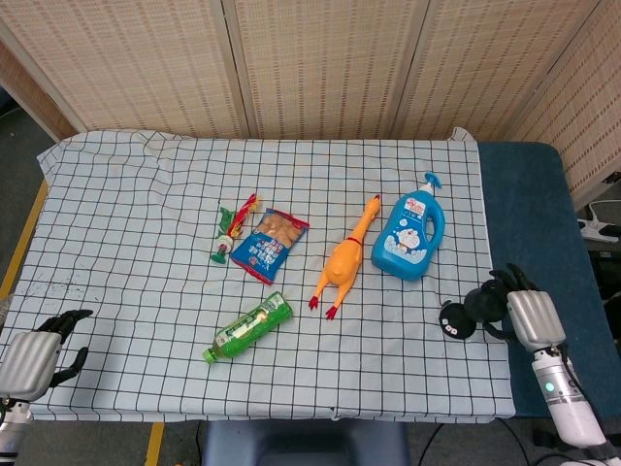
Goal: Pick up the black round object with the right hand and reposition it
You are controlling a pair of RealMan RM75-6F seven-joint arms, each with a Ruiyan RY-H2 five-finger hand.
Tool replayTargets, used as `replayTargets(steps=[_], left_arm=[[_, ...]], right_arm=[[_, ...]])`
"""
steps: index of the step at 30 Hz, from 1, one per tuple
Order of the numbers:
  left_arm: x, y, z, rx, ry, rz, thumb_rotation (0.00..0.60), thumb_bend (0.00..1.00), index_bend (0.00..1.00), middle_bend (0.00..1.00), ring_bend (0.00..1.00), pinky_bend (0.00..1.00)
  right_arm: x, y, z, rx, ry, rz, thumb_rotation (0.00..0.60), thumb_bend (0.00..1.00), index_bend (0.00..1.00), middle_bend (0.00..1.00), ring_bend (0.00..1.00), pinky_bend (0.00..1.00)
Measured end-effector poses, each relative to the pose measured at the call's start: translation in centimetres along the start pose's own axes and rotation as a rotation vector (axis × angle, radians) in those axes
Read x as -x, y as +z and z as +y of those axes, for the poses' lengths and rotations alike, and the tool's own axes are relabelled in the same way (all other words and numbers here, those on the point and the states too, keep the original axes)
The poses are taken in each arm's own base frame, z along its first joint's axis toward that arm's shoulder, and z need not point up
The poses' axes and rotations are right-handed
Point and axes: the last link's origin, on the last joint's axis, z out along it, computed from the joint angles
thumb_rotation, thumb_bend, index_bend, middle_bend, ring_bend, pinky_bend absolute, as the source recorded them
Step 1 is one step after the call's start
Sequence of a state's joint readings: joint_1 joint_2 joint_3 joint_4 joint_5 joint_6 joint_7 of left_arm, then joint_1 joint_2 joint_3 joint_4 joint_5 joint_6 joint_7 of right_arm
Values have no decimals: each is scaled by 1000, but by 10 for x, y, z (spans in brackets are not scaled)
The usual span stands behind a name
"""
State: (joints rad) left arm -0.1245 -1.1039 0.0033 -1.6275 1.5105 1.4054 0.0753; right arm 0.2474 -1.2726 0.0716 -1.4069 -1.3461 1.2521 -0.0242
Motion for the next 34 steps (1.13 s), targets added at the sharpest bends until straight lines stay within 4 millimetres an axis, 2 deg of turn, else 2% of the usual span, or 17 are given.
replayTargets(steps=[6, 13, 16, 18, 23, 28, 34], left_arm=[[0, 1, 0, -1, 0, -3, 600, 428, 226, 267, 330, 634], [-1, 0, 0, -1, -4, 1, 600, 430, 226, 266, 330, 635], [-1, 0, 0, -3, -6, 1, 600, 428, 227, 266, 330, 635], [0, 0, -1, -4, -8, 0, 600, 429, 227, 266, 330, 635], [0, -1, -1, -8, -5, -3, 600, 428, 227, 267, 330, 635], [-1, 0, -3, -13, -13, 2, 600, 428, 227, 266, 329, 635], [-2, 1, -6, -22, -17, 4, 600, 428, 228, 266, 329, 634]], right_arm=[[7, 4, 19, 83, -19, -43, 600, 100, 485, 164, 39, 305], [18, 10, 27, 95, -28, -101, 600, 100, 312, 151, 3, 305], [19, 8, 29, 98, -41, -128, 600, 99, 73, 65, 0, 302], [17, 6, 28, 98, -51, -142, 600, 92, 4, 18, 0, 294], [7, -1, 24, 87, -74, -146, 600, 82, 0, 0, 0, 280], [-5, -11, 19, 71, -54, -78, 600, 82, 0, 0, 0, 280], [-23, -35, 7, 39, -32, -4, 600, 82, 0, 0, 0, 280]])
